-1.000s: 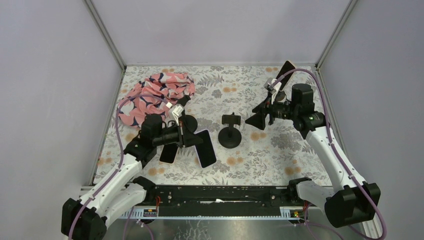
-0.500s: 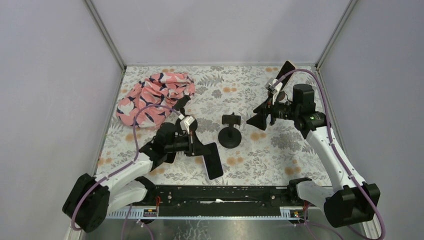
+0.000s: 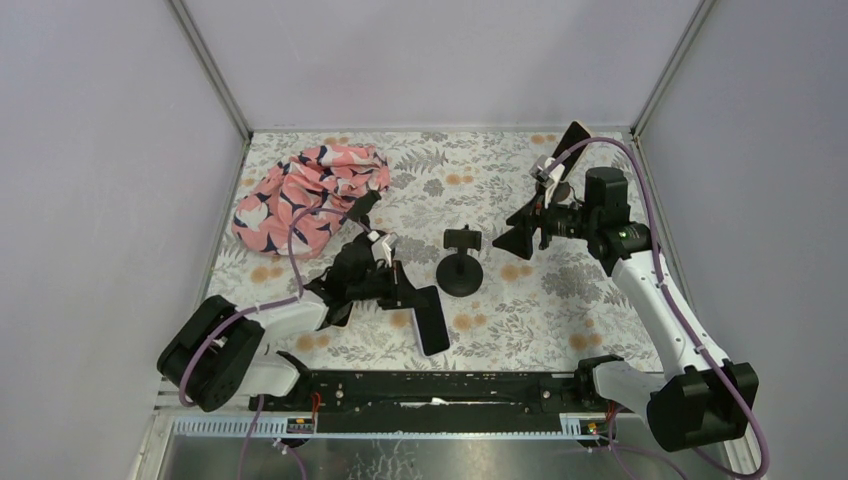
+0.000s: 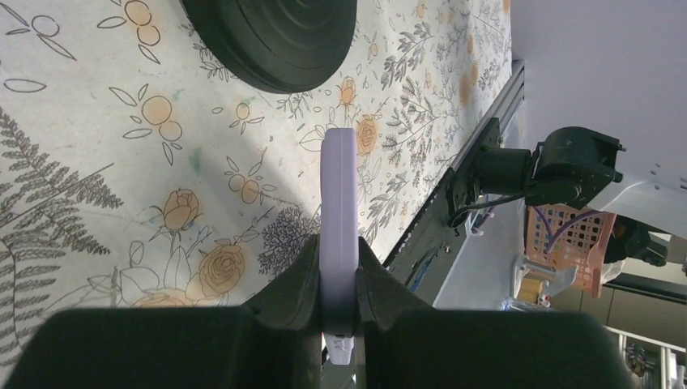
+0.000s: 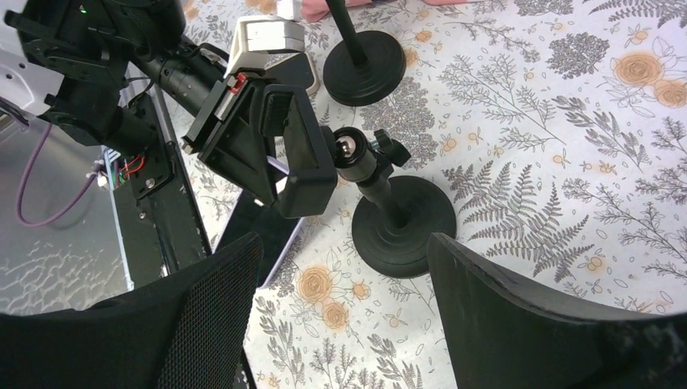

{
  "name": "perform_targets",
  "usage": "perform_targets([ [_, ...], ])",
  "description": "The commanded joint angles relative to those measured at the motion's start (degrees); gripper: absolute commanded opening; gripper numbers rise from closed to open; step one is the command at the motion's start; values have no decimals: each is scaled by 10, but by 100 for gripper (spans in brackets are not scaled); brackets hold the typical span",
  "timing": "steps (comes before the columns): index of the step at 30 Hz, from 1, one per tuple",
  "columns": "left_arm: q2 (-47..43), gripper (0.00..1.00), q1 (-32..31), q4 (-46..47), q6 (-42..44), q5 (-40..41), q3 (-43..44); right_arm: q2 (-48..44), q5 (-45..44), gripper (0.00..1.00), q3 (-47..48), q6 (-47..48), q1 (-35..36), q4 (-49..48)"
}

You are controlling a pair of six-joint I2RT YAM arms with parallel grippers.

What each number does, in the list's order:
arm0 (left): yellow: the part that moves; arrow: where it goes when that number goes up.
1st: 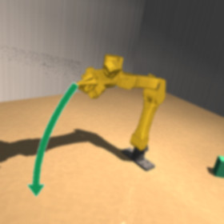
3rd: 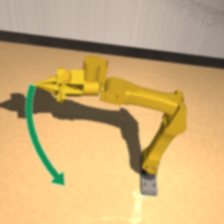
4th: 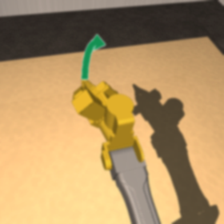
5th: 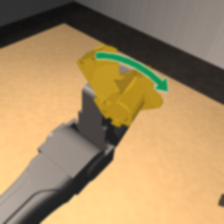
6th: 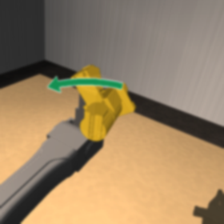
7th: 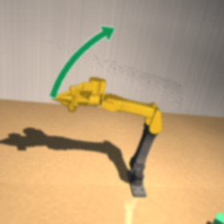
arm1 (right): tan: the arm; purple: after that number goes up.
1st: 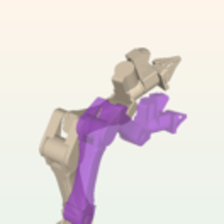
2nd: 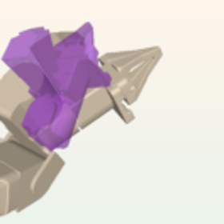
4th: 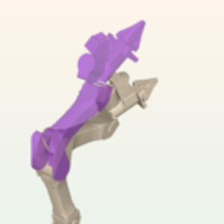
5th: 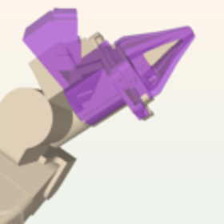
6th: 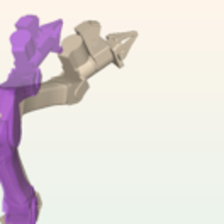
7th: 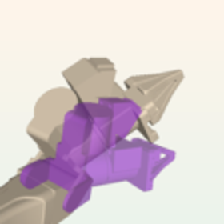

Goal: Place the phone on the phone stand
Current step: Place the phone at the center of the board, then adjust the phone stand at the center of the board.

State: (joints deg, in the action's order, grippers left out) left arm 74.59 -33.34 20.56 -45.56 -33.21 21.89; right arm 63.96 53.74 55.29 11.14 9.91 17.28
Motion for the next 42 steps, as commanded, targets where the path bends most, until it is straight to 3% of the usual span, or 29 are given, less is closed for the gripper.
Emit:
perform_targets([
  [1, 37, 10, -3, 71, 0, 19, 20, 7, 25, 83, -4, -1, -5, -18],
  [8, 41, 41, 8, -8, 23, 100, 26, 18, 31, 83, -4, 4, -8, -13],
  [13, -2, 46, 9, -86, 58, 183, 33, 23, 44, 83, 2, 14, -9, -1],
  [17, -98, 60, 9, -197, 98, 305, 50, 19, 35, 86, 9, 27, -9, 11],
  [20, -175, 62, 9, -263, 125, 356, 65, 17, 12, 89, 25, 36, -7, 26],
  [25, -265, 64, -6, -272, 122, 282, 111, 35, -81, 90, 109, 59, 36, 138],
  [27, -268, 65, -25, -266, 97, 288, 145, 36, -136, 90, 139, 35, 68, 161],
  [32, -185, 64, -116, -276, 46, 393, 246, 36, -285, 86, 174, -66, 143, 171],
  [33, -165, 64, -134, -284, 38, 417, 263, 39, -303, 89, 177, -79, 152, 175],
  [34, -145, 63, -153, -288, 28, 446, 280, 42, -309, 98, 178, -88, 158, 178],
  [42, -46, 54, -241, -329, -8, 579, 372, 47, -320, 100, 168, -93, 174, 184],
])
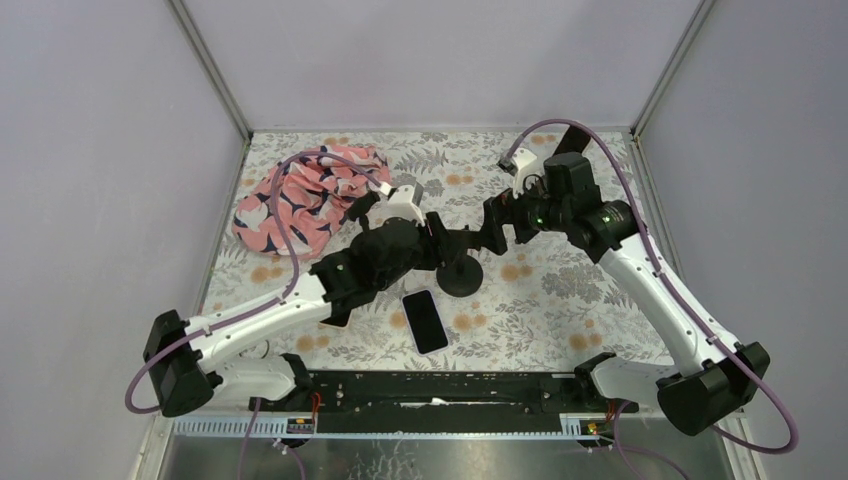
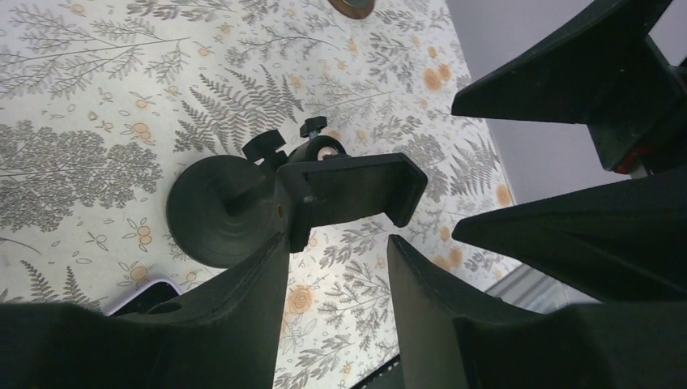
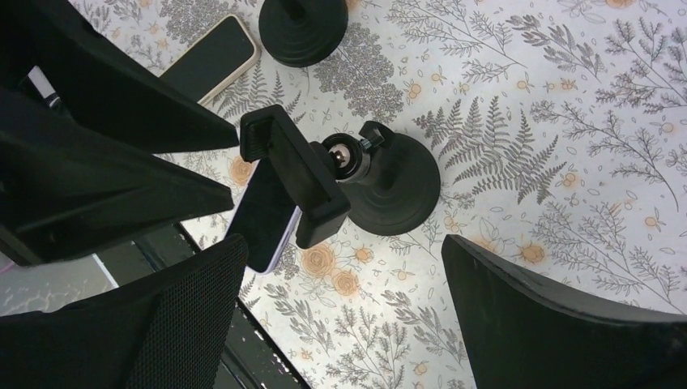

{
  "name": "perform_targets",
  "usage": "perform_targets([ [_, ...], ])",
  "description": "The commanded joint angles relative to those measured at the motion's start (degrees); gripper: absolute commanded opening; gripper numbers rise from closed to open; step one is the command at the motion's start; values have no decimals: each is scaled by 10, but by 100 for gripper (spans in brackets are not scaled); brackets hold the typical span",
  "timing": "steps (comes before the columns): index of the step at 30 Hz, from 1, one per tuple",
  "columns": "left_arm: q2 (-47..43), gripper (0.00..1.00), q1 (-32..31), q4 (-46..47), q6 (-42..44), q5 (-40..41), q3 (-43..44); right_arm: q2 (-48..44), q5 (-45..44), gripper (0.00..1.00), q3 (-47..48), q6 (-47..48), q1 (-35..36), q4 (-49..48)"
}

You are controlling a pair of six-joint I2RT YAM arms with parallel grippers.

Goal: Place the phone on the phone stand
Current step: Adjust the phone stand at the center of the board.

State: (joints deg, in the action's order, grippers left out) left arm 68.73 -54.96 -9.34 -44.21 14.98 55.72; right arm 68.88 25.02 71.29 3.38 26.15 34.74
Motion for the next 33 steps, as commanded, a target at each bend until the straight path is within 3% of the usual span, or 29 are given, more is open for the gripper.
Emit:
perform_targets([
  [1, 14, 54, -29, -29, -23, 106, 33, -2, -29, 100, 5, -15, 13, 6],
  [4, 15, 50, -33, -36, -25, 129, 32, 4, -28, 96, -4, -27, 21, -9],
  [7, 19, 47, -33, -37, -27, 145, 34, 19, -40, 75, -3, -52, 26, -15],
  [11, 35, 46, -33, -37, -18, 154, 48, 36, -58, 62, 3, -69, 33, -17],
  [16, 56, 46, -33, -36, -12, 158, 60, 49, -71, 57, 8, -77, 42, -18],
  [19, 64, 37, -33, -38, -10, 156, 65, 54, -72, 53, 9, -81, 45, -18],
  [25, 67, 33, -33, -48, -11, 154, 63, 52, -76, 49, 4, -81, 50, -17],
  [29, 71, 21, -33, -54, -6, 161, 64, 53, -86, 30, 0, -80, 51, -16],
  [30, 71, 16, -33, -58, -5, 167, 64, 51, -93, 30, 0, -80, 51, -15],
  [31, 69, 11, -33, -62, -5, 176, 63, 47, -105, 19, -1, -79, 51, -15],
  [33, 61, 6, -33, -69, -6, 193, 59, 36, -125, 10, -3, -77, 51, -16],
])
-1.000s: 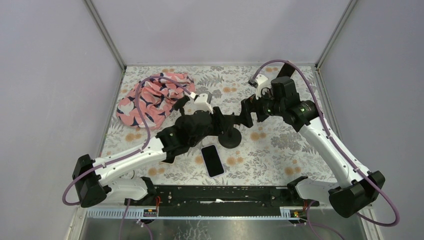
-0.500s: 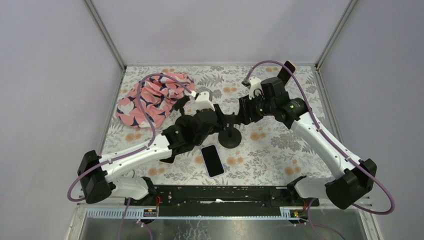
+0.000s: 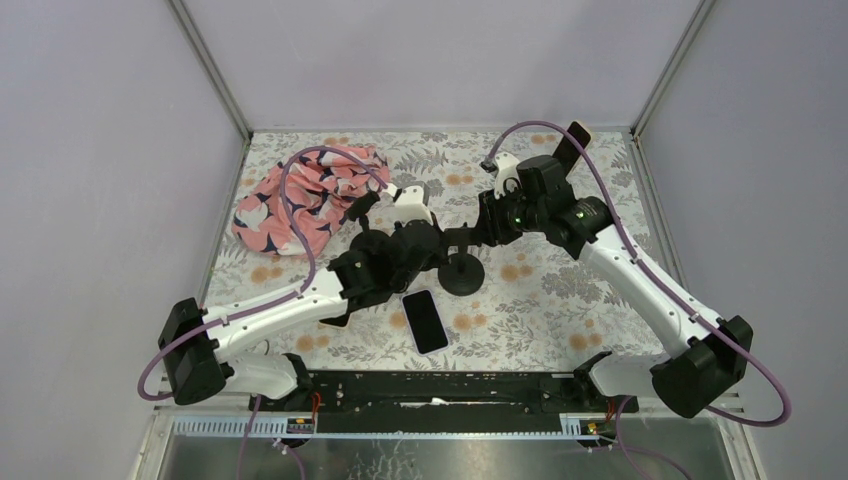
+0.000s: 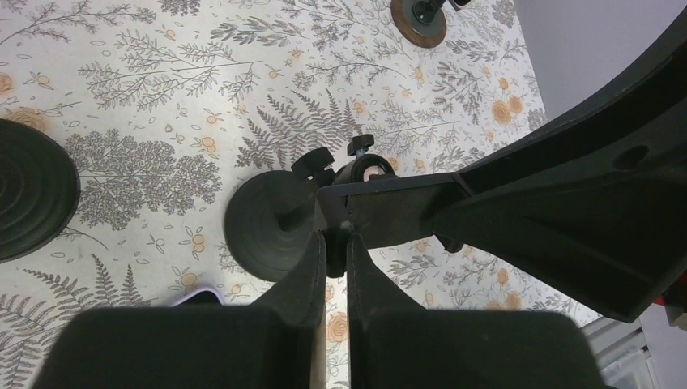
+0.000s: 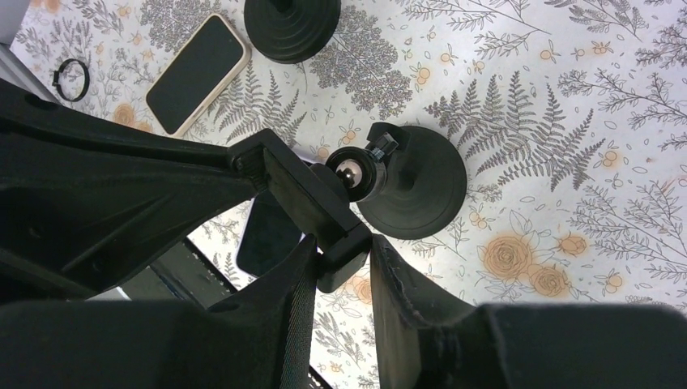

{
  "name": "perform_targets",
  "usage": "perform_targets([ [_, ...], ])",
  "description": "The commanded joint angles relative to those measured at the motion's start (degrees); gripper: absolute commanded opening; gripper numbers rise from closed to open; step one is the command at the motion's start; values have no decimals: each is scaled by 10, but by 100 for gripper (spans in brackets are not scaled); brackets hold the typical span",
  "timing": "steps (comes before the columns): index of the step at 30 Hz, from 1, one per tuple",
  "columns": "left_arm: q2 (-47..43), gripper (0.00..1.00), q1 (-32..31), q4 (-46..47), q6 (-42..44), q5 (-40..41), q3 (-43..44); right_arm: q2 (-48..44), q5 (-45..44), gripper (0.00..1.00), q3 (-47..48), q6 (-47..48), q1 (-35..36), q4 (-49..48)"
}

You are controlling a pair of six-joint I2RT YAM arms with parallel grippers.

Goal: Place the phone on the phone stand
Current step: Adjust the phone stand at the center of the board.

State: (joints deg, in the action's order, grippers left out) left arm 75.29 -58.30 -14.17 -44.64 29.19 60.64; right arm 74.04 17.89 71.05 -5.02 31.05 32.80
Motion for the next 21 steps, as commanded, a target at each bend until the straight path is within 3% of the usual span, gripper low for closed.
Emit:
perform_targets([
  [1, -10, 3, 0, -23, -2, 59, 6, -20, -65, 7, -2, 10, 2, 5],
  [5, -26, 0, 0, -31, -1, 85, -6, -33, -101, 1, -9, 31, 2, 15],
  [11, -45, 0, 0, -55, -1, 117, -14, -58, -165, 0, -39, 68, 2, 15],
  [21, -64, 0, 1, -56, 5, 114, -28, -84, -163, 0, -51, 69, -45, 27],
])
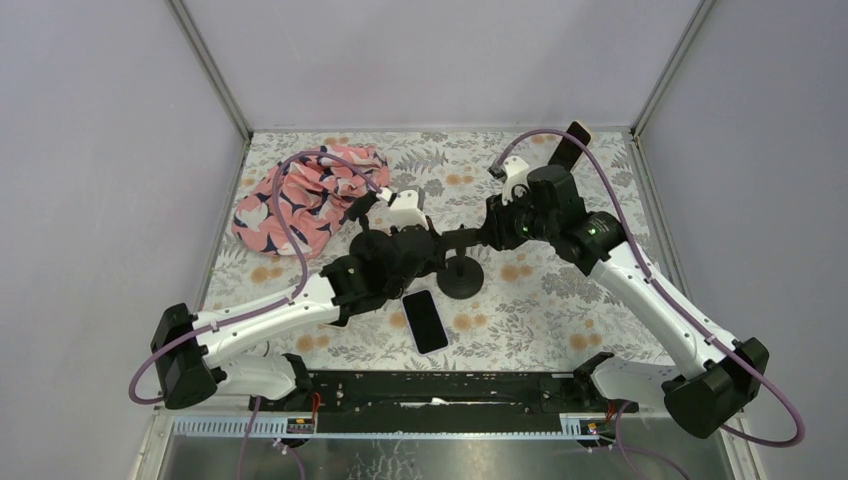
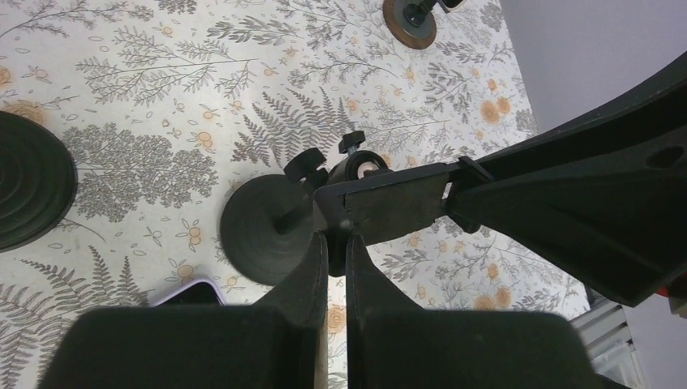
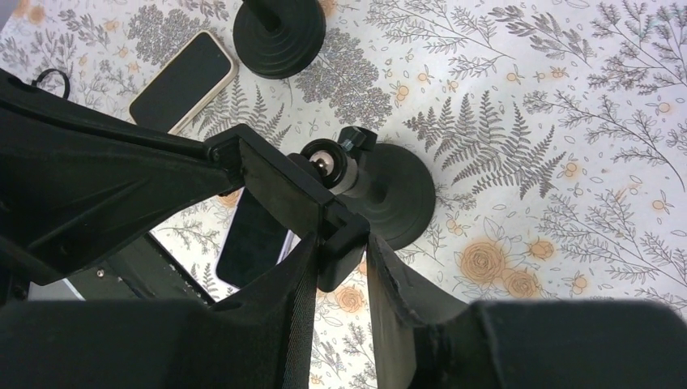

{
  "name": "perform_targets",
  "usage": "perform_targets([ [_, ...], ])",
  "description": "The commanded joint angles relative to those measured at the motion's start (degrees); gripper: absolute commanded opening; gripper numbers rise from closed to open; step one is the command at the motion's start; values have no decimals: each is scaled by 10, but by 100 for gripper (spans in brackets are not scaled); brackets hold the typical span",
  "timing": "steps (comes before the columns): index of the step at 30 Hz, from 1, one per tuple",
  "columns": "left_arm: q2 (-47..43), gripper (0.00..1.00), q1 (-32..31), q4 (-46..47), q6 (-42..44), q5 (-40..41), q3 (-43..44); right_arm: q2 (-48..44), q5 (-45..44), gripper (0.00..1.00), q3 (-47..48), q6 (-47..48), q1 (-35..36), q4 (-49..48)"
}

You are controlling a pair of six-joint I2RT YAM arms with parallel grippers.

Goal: Place the phone on the phone stand
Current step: Adjust the phone stand at the center of the board.

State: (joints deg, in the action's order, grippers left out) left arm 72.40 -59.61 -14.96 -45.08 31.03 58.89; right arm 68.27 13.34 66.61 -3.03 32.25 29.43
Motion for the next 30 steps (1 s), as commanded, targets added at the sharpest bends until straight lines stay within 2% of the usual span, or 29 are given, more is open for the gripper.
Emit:
perform_targets([
  [1, -34, 0, 14, -41, 12, 86, -11, -30, -105, 0, -10, 50, -58, 58],
  [6, -10, 0, 14, 9, 27, 7, 5, -25, 66, 0, -21, 56, -54, 42],
  [8, 5, 0, 13, 14, 27, -8, 18, -19, 94, 0, -20, 57, -50, 31],
  [11, 21, 0, 13, 20, 22, -20, 26, -8, 132, 7, -19, 50, -41, 3],
  [16, 26, 0, 12, 27, 14, -26, 24, 13, 157, 28, -9, 46, -33, -2],
  [18, 25, 0, 12, 29, 13, -28, 25, 7, 159, 44, -7, 54, -34, 0],
  [20, 25, 1, 11, 32, 13, -29, 25, -11, 158, 67, -7, 65, -34, 0],
  [23, 25, 9, 12, 40, 16, -34, 28, -38, 150, 96, -12, 80, -40, 3],
  [26, 23, 18, 11, 44, 17, -43, 35, -60, 182, 100, -17, 101, -79, 8],
  [30, 7, 33, 11, 51, 18, -52, 39, -91, 289, 100, -22, 167, -150, 45],
])
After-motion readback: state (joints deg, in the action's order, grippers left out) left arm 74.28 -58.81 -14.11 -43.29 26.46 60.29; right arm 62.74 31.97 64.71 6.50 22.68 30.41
